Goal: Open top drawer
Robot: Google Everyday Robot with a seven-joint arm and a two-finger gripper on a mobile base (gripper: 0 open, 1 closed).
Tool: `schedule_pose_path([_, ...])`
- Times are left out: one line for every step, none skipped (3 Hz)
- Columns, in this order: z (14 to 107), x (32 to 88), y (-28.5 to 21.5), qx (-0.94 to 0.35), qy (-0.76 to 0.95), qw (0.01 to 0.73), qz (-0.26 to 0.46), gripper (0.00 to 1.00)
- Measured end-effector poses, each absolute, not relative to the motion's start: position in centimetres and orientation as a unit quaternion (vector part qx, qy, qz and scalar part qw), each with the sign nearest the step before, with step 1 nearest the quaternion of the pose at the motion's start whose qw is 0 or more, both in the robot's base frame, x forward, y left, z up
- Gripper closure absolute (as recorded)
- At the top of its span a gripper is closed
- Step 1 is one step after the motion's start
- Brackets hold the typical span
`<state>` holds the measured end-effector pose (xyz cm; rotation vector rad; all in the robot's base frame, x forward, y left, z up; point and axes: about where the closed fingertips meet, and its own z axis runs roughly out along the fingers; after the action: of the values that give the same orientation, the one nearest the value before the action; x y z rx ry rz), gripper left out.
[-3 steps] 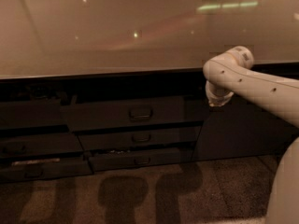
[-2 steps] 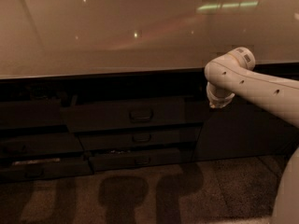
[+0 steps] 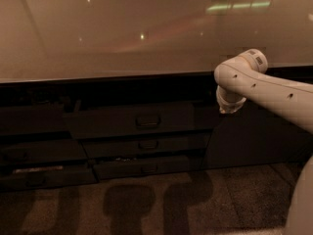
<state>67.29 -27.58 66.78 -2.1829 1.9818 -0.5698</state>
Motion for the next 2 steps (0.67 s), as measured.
schedule_pose_path([67.5, 67.1, -27.7, -0.728, 0.653, 0.076, -0.197, 1.00])
schedule_pose_path([66.3, 65.1, -27.5, -0.735, 0.646, 0.081, -0.189, 1.00])
